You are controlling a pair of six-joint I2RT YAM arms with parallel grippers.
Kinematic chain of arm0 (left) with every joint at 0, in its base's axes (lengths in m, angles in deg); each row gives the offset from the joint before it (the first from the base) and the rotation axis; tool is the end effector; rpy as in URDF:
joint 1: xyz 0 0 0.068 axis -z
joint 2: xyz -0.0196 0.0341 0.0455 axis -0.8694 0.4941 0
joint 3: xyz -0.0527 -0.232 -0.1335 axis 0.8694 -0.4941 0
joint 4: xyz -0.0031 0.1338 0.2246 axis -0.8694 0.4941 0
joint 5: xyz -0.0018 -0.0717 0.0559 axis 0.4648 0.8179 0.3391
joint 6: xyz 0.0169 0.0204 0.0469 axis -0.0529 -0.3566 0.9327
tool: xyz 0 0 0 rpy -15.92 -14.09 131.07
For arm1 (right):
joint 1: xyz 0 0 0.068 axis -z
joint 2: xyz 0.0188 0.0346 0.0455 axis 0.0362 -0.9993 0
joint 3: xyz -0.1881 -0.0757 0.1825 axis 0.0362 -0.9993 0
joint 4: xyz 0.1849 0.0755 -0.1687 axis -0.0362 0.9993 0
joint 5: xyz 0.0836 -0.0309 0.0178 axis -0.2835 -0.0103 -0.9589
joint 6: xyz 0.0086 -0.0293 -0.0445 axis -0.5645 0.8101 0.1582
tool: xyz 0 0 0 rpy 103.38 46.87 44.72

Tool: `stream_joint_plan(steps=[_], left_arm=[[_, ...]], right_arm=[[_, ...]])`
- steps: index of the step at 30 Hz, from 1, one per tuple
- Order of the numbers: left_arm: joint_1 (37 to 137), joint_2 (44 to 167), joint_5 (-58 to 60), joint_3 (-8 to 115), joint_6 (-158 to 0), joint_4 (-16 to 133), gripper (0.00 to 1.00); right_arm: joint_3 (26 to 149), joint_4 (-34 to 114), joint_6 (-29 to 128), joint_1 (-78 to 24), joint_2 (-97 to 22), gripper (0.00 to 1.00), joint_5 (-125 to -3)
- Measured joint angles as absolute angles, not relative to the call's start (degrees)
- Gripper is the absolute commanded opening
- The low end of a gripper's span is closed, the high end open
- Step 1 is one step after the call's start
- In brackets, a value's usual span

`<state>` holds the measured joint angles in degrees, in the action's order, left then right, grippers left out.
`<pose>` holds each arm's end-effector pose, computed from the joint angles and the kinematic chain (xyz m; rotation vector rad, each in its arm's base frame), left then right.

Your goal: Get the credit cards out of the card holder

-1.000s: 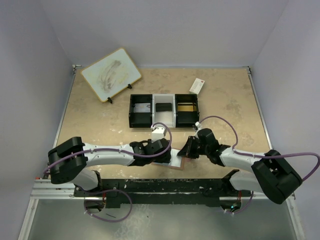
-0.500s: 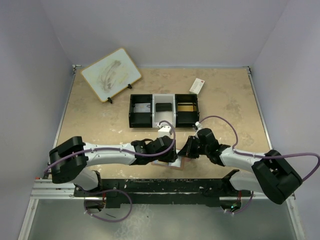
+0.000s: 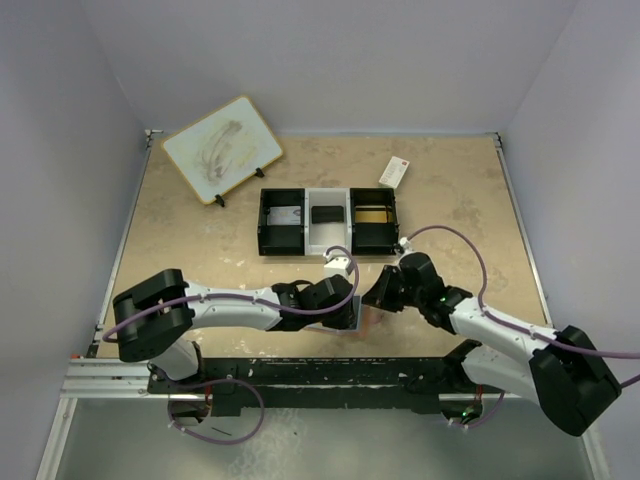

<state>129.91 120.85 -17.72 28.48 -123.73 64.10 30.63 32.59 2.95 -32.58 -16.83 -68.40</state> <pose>0.1168 -0.2945 0.1743 0.2010 2.5252 -0.7926 0.1615 0.1207 0.1614 0.2531 2.3782 1.0426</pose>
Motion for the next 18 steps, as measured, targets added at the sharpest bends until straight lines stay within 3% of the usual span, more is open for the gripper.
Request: stream_joint_plan(steps=[13, 18], left_arm=[[129.95, 115.94, -24.76, 28.13, -123.78, 68.34, 0.30], [129.73, 113.47, -28.10, 28.13, -123.60, 70.37, 0.41]], right_arm=[[34.59, 40.80, 2.73, -32.58, -8.77, 0.19, -63.19], [32.12, 35.19, 1.53, -32.58, -8.57, 0.23, -67.67]])
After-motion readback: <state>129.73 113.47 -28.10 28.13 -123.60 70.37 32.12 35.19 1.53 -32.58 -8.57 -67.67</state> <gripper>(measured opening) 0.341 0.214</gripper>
